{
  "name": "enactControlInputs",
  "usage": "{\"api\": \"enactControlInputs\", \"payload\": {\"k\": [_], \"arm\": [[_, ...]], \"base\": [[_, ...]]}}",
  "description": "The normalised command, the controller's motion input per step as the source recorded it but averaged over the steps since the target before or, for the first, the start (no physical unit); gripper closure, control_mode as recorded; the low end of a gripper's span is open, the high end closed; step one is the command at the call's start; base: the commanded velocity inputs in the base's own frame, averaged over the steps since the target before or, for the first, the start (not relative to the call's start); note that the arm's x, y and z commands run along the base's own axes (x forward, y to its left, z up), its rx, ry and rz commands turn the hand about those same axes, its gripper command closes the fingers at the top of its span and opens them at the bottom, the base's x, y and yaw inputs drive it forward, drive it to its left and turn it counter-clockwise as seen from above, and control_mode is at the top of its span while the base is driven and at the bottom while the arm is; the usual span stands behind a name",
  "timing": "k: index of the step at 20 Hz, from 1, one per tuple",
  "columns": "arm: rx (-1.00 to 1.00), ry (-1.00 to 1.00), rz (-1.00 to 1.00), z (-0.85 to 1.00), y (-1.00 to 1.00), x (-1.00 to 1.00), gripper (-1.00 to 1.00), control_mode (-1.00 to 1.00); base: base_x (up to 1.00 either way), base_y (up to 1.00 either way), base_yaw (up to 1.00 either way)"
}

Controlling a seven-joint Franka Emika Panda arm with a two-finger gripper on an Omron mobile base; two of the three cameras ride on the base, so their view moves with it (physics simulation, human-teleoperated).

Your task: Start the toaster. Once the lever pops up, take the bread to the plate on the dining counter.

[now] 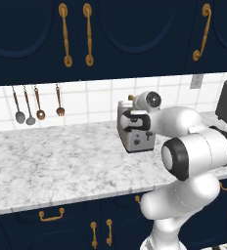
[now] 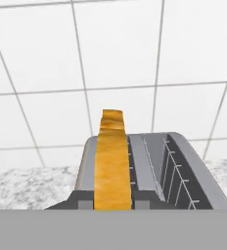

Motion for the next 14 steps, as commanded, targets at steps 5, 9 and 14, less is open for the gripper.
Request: {"api": "enactControlInputs", "payload": {"k": [5,9,14], "arm": [[0.0,0.0,0.0,0.25,0.0,0.0,1.0,-1.0],[0.0,0.0,0.0,0.2,0.0,0.0,1.0,-1.0],[0.0,0.0,0.0,0.16,0.0,0.0,1.0,-1.0]], "base": [[0.0,0.0,0.0],[0.0,0.0,0.0],[0.0,0.0,0.0]]}}
